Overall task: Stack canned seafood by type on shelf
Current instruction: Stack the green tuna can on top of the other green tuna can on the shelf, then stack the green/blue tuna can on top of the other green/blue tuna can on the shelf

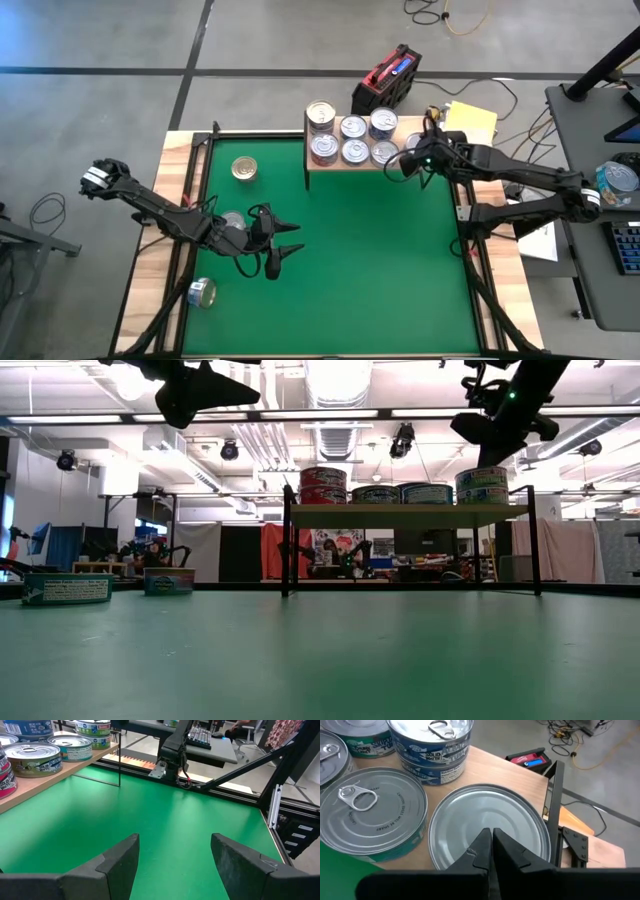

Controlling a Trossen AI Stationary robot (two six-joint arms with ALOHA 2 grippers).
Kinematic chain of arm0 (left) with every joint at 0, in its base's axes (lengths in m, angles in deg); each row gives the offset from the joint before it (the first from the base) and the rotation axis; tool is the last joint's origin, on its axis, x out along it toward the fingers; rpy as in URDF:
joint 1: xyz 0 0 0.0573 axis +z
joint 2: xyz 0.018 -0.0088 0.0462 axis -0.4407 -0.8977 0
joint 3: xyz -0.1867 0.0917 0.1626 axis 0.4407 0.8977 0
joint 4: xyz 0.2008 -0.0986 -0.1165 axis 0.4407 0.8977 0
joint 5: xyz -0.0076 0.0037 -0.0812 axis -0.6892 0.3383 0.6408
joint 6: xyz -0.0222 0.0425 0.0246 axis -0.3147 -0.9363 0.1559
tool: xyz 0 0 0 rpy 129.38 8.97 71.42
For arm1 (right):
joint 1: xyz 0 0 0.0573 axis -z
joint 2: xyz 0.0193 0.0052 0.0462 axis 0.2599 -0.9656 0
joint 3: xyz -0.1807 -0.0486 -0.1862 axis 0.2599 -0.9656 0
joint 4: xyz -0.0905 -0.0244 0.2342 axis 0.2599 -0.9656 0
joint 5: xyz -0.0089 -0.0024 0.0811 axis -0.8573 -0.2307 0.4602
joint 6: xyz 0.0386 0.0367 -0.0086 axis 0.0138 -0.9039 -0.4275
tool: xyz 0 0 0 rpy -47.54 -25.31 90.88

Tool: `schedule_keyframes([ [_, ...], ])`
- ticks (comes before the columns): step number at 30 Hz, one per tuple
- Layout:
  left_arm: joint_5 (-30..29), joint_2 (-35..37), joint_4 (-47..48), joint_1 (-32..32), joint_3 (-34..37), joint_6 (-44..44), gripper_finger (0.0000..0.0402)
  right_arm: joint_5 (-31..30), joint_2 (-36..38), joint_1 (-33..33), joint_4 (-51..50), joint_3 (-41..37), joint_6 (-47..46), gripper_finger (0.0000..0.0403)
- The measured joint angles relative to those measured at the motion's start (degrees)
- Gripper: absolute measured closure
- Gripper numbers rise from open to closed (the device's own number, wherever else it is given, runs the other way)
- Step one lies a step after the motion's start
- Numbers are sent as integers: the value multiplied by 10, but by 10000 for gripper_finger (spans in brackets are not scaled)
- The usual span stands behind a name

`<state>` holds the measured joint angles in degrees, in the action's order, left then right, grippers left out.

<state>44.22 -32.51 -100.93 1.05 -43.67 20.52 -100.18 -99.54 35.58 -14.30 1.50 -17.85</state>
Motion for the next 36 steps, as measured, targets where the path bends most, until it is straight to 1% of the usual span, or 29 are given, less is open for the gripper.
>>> schedule_keyframes([
  [7,0,0,0,0,0,5,171,-7,10,-4,1,13,11,394],
  [13,0,0,2,0,0,37,171,-10,31,-42,2,13,10,394],
  [17,0,0,15,0,0,71,171,-11,43,-94,6,13,5,394],
  [23,0,0,66,0,0,155,171,-19,48,-188,9,13,-18,394],
  [25,1,0,85,0,0,181,171,-35,47,-222,8,12,-28,394],
  [30,3,0,124,-2,0,233,171,-99,46,-310,9,3,-66,394],
  [36,28,0,146,-2,0,271,171,-141,33,-392,18,-23,-112,394],
])
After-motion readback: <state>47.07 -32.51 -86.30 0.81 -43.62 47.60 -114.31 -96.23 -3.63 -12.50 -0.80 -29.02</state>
